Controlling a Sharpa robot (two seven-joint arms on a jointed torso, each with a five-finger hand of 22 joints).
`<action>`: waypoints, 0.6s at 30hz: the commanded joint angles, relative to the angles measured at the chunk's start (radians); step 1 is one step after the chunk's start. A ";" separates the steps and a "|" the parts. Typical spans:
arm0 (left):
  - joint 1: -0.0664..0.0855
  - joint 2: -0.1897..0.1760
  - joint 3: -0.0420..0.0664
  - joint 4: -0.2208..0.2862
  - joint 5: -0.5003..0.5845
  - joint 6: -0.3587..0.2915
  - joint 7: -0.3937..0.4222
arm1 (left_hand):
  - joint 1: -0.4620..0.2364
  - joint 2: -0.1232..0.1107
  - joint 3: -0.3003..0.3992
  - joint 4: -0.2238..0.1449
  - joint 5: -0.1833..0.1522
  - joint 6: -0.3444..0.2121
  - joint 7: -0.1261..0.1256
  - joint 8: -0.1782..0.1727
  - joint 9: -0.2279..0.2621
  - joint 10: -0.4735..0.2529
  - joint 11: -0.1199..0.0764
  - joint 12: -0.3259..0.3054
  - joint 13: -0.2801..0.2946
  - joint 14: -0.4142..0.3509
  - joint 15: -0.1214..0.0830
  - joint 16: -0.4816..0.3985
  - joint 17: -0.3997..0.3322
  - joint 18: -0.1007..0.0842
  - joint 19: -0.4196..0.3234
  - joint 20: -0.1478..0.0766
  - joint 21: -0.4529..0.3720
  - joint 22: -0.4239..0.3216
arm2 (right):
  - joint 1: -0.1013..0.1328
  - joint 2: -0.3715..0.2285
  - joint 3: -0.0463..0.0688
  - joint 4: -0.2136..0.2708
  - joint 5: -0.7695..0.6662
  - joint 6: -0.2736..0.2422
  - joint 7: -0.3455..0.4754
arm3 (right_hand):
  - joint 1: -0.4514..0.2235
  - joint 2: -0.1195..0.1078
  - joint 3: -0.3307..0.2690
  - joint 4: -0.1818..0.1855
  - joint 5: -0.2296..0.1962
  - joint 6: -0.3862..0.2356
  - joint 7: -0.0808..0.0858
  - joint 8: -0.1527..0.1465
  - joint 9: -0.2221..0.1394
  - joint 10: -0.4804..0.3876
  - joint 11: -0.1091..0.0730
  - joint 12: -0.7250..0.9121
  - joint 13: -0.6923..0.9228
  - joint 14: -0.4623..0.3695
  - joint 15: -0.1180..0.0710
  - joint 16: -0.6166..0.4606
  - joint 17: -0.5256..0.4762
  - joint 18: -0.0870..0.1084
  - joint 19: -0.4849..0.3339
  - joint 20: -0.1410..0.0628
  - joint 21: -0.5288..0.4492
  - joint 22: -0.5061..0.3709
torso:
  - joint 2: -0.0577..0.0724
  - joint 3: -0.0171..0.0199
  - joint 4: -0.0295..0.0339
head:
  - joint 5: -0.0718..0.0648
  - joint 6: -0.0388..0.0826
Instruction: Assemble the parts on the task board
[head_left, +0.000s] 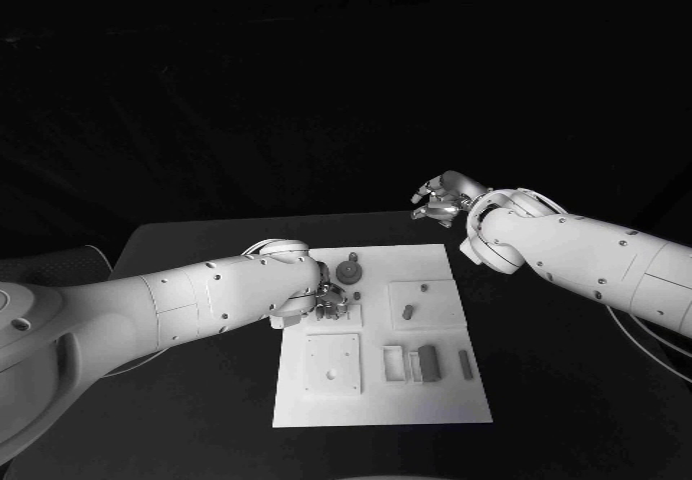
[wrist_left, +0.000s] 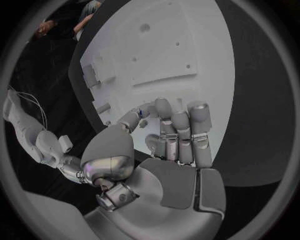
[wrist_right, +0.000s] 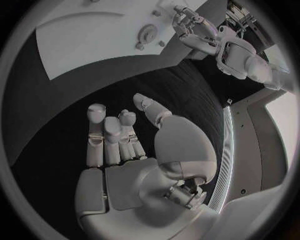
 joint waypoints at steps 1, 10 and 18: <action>-0.003 0.004 0.000 0.002 0.005 -0.006 0.015 | 0.062 0.050 0.008 -0.001 -0.009 0.025 -0.016 0.128 0.001 -0.002 -0.003 0.006 -0.002 -0.001 -0.004 0.005 -0.002 0.054 0.002 -0.004 0.002 0.014 | 0.000 0.001 0.000 0.001 -0.011 0.010 0.003 | -0.002 0.009 -0.006 0.002 -0.004 0.008 0.013 0.001 -0.001 -0.009 0.001 0.004 -0.001 -0.007 0.001 -0.002 -0.002 0.062 -0.006 0.002 -0.004 0.012 | 0.000 -0.0001 -0.0001 | -0.001 0.000; -0.003 0.004 0.000 0.003 0.006 -0.004 0.016 | 0.052 0.019 0.000 0.024 -0.031 0.025 -0.017 0.130 0.002 -0.002 -0.004 0.009 -0.005 -0.001 -0.005 0.008 -0.007 0.054 0.004 -0.005 0.001 0.013 | 0.000 0.000 0.000 0.002 -0.011 0.011 0.002 | -0.004 0.009 -0.007 0.003 -0.004 0.008 0.013 0.001 -0.001 -0.009 0.001 0.004 -0.002 -0.007 0.001 -0.002 -0.002 0.062 -0.006 0.002 -0.004 0.012 | 0.000 -0.0005 0.0005 | -0.003 -0.001; -0.003 0.004 0.000 0.001 0.009 -0.007 0.018 | 0.037 -0.035 -0.010 0.080 -0.153 0.023 -0.018 0.130 0.004 -0.004 -0.005 0.012 -0.011 -0.002 -0.007 0.011 -0.014 0.056 0.004 -0.006 -0.002 0.012 | 0.000 0.000 0.000 0.002 -0.010 0.012 0.003 | -0.005 0.009 -0.007 0.003 -0.004 0.008 0.013 0.001 -0.001 -0.010 0.001 0.004 -0.002 -0.007 0.001 -0.002 -0.002 0.062 -0.007 0.002 -0.004 0.012 | 0.000 -0.0005 0.0007 | -0.002 -0.002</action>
